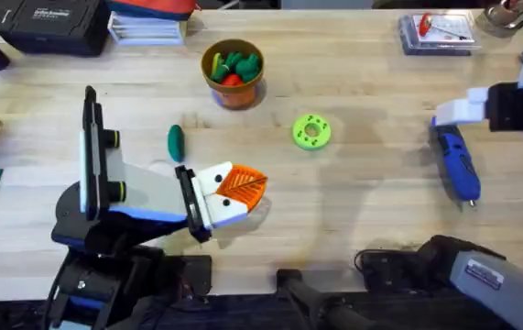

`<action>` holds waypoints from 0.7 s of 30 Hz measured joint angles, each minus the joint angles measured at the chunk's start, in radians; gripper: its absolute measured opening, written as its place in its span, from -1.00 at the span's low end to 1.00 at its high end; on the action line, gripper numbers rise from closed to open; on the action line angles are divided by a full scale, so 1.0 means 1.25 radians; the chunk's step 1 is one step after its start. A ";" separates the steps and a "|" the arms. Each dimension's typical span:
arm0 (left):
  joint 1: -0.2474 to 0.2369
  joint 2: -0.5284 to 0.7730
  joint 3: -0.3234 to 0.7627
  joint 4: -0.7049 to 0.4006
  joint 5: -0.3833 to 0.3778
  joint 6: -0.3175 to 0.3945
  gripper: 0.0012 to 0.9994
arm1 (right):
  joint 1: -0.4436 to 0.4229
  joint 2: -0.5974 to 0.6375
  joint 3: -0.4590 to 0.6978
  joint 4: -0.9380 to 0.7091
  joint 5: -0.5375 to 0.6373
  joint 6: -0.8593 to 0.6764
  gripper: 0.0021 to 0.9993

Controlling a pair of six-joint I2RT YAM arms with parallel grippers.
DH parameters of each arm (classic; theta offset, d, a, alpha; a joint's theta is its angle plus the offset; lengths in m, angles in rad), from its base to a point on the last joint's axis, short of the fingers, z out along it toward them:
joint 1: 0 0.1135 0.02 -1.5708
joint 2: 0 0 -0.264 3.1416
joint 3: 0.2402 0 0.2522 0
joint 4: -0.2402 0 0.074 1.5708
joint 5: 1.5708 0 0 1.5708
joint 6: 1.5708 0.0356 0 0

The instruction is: Pick up the gripper from the table and insert it into the empty holder that is missing its gripper. Then pick up a screw, insert it into the mounting hole, and use the screwdriver to tighten it. Finally, clean up the table by picking up the vegetable and placing it into the bucket.

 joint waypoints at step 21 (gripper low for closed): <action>0.000 0.000 0.000 0.000 0.000 0.000 -0.99 | -0.163 0.228 -0.018 0.094 -0.041 -0.210 0.99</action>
